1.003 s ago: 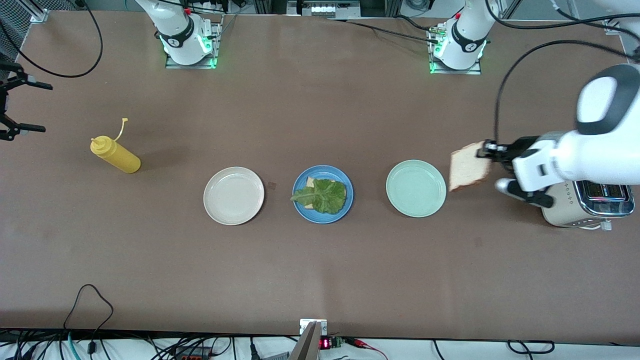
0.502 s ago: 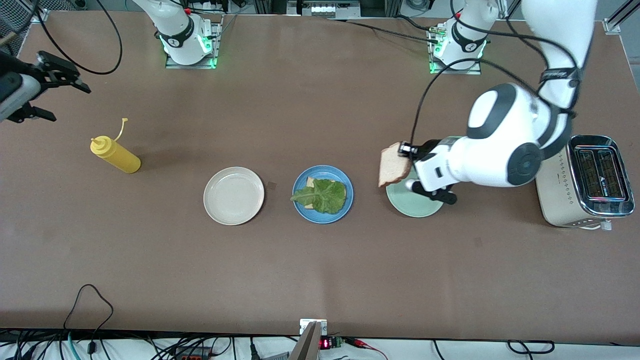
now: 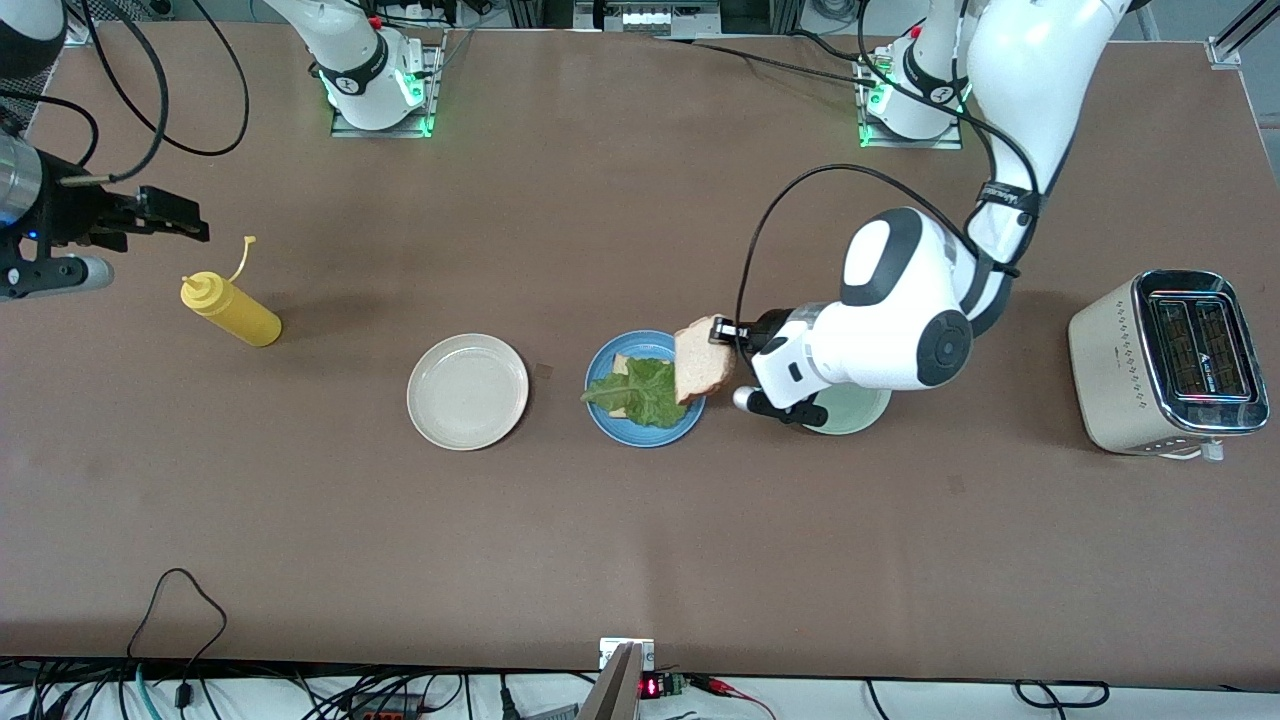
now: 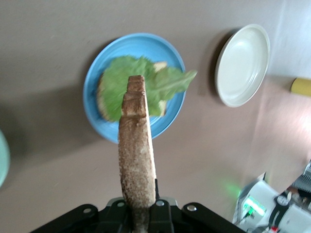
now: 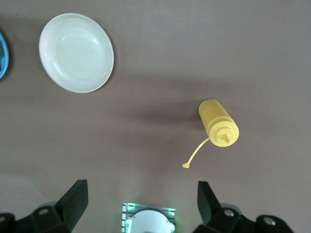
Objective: Make sandwich in blue plate with both arms
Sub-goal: 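Carry the bread slice over the blue plate with the left gripper, then lower the bread onto the lettuce and open the left gripper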
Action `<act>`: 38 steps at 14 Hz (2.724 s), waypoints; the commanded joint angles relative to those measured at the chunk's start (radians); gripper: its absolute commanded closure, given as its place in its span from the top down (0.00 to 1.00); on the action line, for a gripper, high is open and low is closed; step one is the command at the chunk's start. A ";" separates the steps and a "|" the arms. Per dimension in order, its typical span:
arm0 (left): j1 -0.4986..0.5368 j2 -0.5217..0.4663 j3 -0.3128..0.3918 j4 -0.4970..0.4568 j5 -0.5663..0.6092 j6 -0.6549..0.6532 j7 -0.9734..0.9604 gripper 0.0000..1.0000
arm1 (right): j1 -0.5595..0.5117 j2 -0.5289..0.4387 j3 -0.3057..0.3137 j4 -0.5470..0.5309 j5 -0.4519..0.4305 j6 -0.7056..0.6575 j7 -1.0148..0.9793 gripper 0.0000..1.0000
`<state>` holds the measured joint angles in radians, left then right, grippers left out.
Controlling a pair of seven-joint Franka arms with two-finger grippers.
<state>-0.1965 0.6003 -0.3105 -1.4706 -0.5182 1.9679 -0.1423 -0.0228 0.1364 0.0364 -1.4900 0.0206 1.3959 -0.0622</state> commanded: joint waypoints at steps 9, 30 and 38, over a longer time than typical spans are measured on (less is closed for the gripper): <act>-0.130 0.095 0.007 -0.002 -0.131 0.267 -0.013 0.01 | 0.017 -0.001 -0.018 0.005 -0.076 0.055 0.045 1.00; -0.132 0.156 0.014 -0.033 -0.117 0.290 0.007 0.10 | -0.002 -0.095 -0.015 -0.124 0.005 0.120 0.121 1.00; -0.130 0.210 0.042 -0.033 -0.115 0.296 0.015 0.25 | -0.002 -0.095 -0.013 -0.124 -0.005 0.123 0.122 1.00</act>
<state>-0.3276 0.7942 -0.2788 -1.5006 -0.6265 2.2473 -0.1496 -0.0207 0.0606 0.0174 -1.5938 0.0155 1.5068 0.0490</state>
